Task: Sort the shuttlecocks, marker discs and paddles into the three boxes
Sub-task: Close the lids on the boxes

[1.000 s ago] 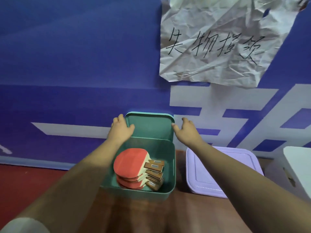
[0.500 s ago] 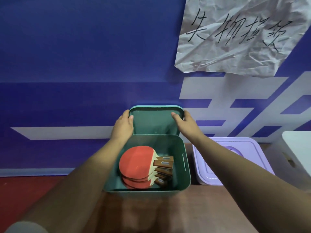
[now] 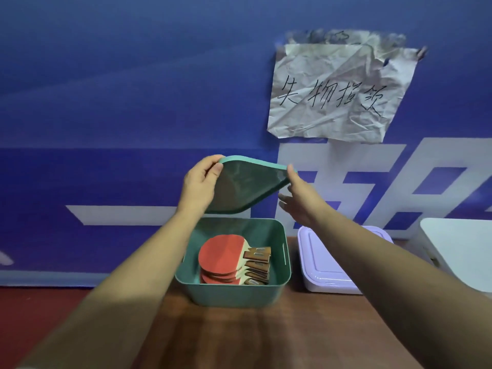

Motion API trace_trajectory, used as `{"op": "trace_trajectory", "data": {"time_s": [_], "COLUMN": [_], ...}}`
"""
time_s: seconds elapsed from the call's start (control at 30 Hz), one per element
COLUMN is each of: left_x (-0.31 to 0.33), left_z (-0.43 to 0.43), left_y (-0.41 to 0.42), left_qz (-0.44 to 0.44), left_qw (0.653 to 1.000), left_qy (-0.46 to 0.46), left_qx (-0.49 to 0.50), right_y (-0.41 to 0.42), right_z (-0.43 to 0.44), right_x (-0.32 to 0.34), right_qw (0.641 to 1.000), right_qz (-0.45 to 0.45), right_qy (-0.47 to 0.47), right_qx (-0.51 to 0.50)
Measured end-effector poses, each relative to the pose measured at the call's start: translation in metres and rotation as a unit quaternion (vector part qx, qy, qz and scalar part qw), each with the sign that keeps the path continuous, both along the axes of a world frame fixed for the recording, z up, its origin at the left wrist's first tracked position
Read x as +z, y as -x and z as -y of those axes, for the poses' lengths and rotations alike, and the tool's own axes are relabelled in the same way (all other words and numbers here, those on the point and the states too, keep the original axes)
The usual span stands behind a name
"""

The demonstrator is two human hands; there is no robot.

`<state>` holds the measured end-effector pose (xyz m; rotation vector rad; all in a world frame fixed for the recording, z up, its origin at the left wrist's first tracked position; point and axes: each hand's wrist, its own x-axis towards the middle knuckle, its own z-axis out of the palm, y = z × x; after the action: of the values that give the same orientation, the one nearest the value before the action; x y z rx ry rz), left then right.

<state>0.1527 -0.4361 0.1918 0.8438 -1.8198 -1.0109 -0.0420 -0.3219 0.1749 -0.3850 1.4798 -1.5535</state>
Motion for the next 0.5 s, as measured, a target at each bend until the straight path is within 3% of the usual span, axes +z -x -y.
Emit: {"op": "trace_trajectory", "data": {"time_s": [0.1,0.2,0.3,0.4,0.5], "left_x": [0.004,-0.008,-0.027,-0.056,-0.09], "left_z": [-0.04,-0.071,-0.081,-0.067,-0.039], "left_y": [-0.003,-0.008,-0.027,-0.059,-0.094], "left_qz": [0.038,0.077,0.122,0.212,0.36], "left_qw": [0.991,0.971,0.964,0.962,0.914], "left_qy": [0.106,0.182,0.181,0.172,0.093], "left_qx": [-0.067,-0.137,-0.15,-0.027,0.162], "right_y": [-0.02,-0.033,-0.038,-0.031,-0.027], "right_z": [-0.008,-0.011,-0.021,-0.033,-0.048], "right_x": [0.01,0.009,-0.006,-0.032,-0.052], "right_qw": [0.991,0.973,0.981,0.988,0.991], "right_qz": [0.122,0.226,0.193,0.153,0.125], "right_qy": [0.029,0.041,0.015,-0.018,-0.047], "right_qx": [0.052,0.03,0.016,-0.004,0.008]}}
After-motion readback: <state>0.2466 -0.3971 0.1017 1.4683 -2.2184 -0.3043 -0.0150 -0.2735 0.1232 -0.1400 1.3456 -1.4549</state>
